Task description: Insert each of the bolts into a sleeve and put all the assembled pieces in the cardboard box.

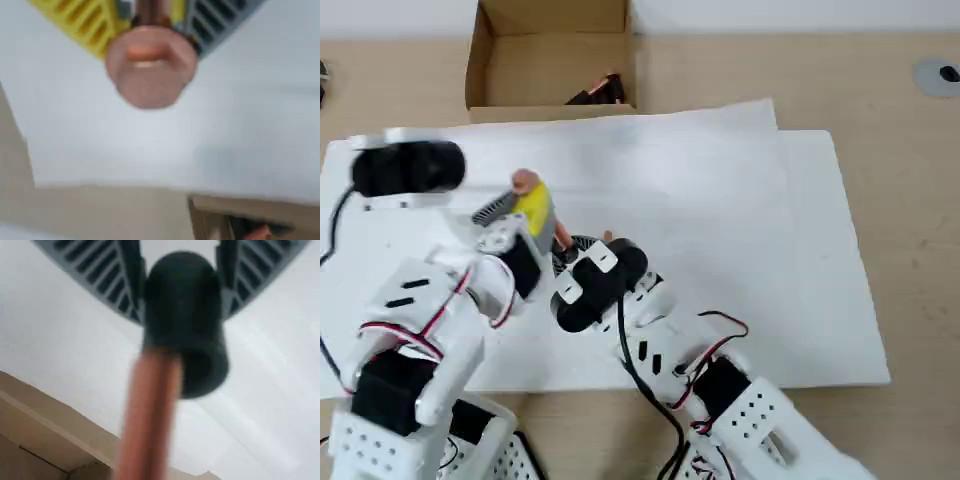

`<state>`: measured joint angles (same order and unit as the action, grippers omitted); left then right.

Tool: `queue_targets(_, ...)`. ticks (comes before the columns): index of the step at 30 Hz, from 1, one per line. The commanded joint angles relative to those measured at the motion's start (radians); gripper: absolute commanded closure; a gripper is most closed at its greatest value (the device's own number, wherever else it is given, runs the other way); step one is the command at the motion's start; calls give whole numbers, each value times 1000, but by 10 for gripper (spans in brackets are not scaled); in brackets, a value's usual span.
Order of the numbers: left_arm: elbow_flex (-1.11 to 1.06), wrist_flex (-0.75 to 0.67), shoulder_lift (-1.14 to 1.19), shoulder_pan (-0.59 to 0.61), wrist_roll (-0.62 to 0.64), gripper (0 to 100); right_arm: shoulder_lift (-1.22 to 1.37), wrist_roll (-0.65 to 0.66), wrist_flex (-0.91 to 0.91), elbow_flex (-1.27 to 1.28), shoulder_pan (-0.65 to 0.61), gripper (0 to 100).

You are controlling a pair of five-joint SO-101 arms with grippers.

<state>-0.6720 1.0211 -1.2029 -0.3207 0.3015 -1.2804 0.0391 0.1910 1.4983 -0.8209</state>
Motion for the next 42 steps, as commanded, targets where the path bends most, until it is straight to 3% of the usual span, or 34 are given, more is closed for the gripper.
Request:
queue_targets(1, -6, -3, -10, 3, 3, 996, -18, -8, 2, -10, -4, 988)
queue_targets(10, -3, -8, -10, 117, -40, 996, -18, -8, 3, -13, 13, 988)
queue_targets(26, 0, -11, -10, 112, -3, 996, -18, -8, 3, -22, 13, 988)
queue_targets(34, -2, -37, -10, -9, 2, 997, -18, -8, 3, -22, 13, 988)
queue_targets(42, -9, -60, -10, 74, -29, 997, -18, -8, 3, -22, 13, 988)
